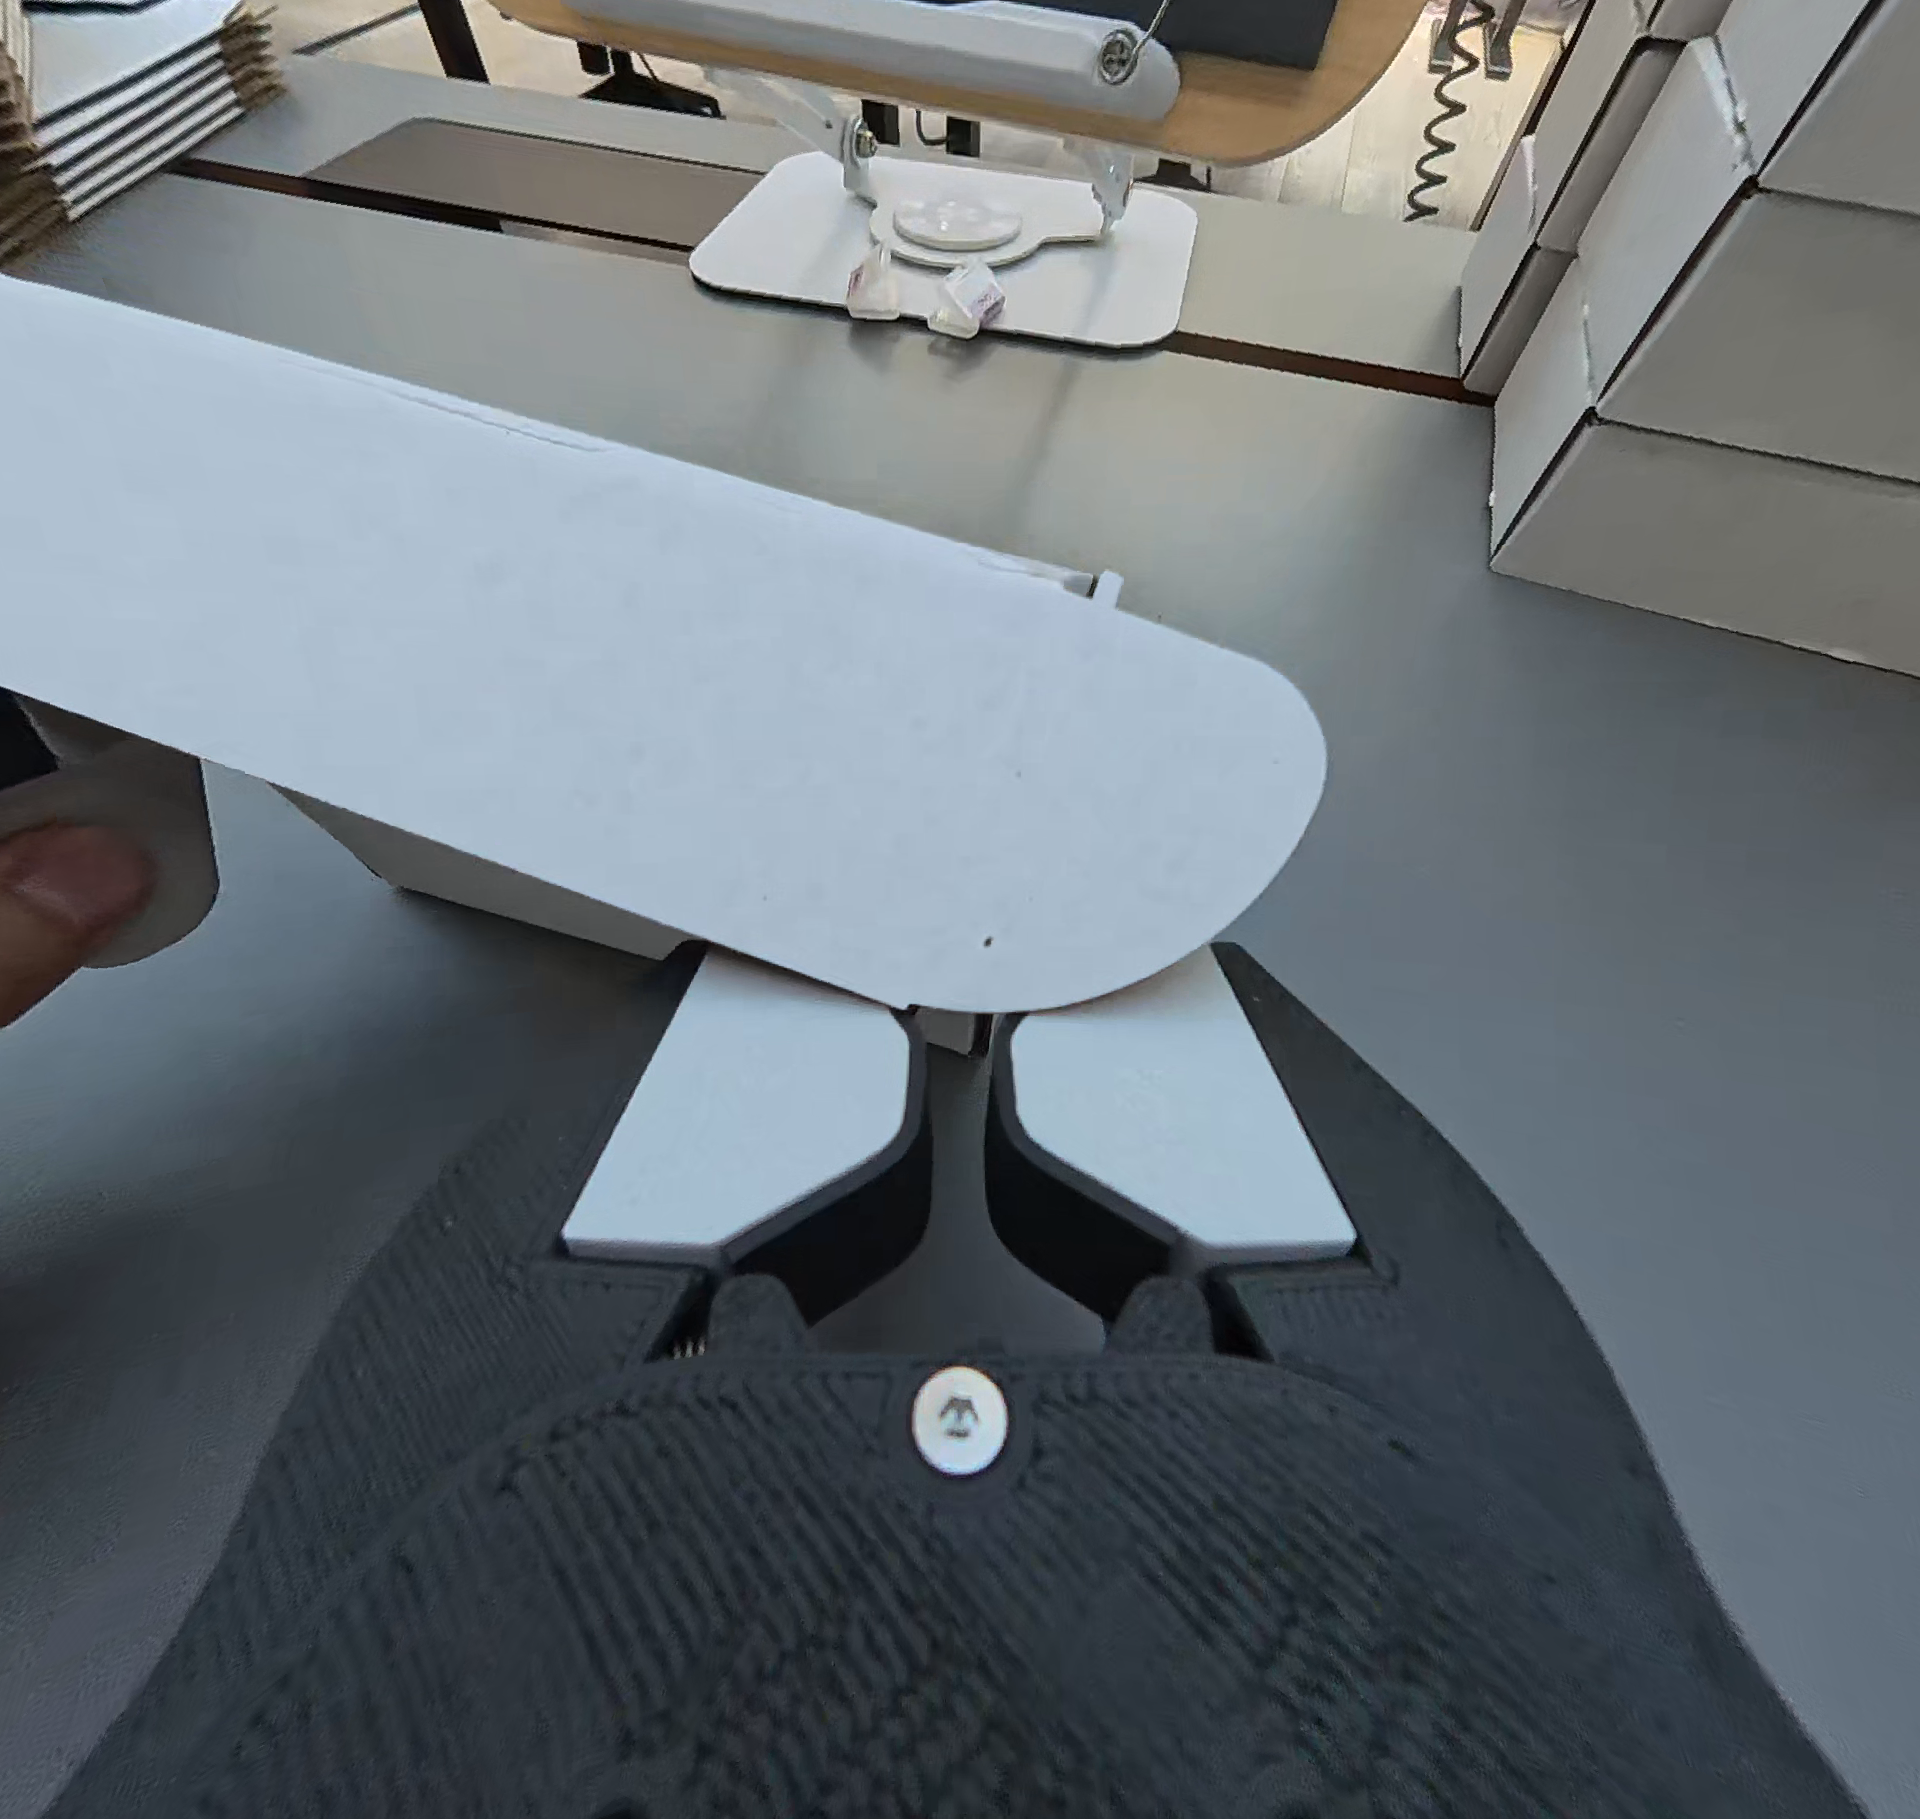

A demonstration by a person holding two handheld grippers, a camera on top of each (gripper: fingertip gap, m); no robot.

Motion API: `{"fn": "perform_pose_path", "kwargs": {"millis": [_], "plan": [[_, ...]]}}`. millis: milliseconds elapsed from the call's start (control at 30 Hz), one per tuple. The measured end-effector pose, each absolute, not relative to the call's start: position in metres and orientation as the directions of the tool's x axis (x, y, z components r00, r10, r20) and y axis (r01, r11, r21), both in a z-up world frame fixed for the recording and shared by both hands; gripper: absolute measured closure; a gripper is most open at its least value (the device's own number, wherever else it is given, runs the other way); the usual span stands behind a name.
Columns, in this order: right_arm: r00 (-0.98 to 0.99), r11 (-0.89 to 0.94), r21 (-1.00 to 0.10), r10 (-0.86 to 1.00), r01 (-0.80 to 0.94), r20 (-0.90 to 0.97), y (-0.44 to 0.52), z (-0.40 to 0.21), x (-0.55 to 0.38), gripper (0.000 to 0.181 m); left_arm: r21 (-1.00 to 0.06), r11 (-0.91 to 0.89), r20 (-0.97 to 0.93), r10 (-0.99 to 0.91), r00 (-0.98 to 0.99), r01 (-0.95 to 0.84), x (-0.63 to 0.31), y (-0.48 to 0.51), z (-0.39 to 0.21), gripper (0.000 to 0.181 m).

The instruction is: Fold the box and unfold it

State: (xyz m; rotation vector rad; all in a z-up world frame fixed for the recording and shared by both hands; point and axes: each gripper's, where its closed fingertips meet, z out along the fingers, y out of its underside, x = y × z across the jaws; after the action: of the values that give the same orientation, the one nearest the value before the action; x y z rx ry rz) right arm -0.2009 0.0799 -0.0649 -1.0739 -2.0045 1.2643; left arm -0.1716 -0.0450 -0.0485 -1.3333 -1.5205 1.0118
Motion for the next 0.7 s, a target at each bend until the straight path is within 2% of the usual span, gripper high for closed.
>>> {"fn": "perform_pose_path", "kwargs": {"millis": [133,267,367,633,700], "plan": [[-0.529,0.225,-0.908,0.849,0.353,0.004,0.082,-0.067,-0.199,0.177,-0.946,0.069,0.050,0.996,-0.070,0.315,-0.164,-0.041,-0.052,0.178],[-0.536,0.124,-0.918,0.837,0.376,-0.107,0.078,-0.066,-0.198,0.176,-0.963,0.081,0.065,0.995,-0.073,0.255,-0.160,-0.037,-0.048,0.178],[-0.535,0.183,-0.920,0.844,0.347,-0.034,0.076,-0.061,-0.200,0.176,-0.941,0.206,0.196,0.979,-0.063,0.270,-0.163,-0.033,-0.047,0.176],[-0.546,0.260,-0.908,0.837,0.329,0.042,0.075,-0.062,-0.200,0.176,-0.921,0.233,0.226,0.972,-0.058,0.314,-0.166,-0.033,-0.046,0.177],[-0.547,0.259,-0.906,0.836,0.335,0.037,0.078,-0.065,-0.199,0.177,-0.936,0.143,0.126,0.989,-0.072,0.322,-0.165,-0.037,-0.048,0.178]]}}
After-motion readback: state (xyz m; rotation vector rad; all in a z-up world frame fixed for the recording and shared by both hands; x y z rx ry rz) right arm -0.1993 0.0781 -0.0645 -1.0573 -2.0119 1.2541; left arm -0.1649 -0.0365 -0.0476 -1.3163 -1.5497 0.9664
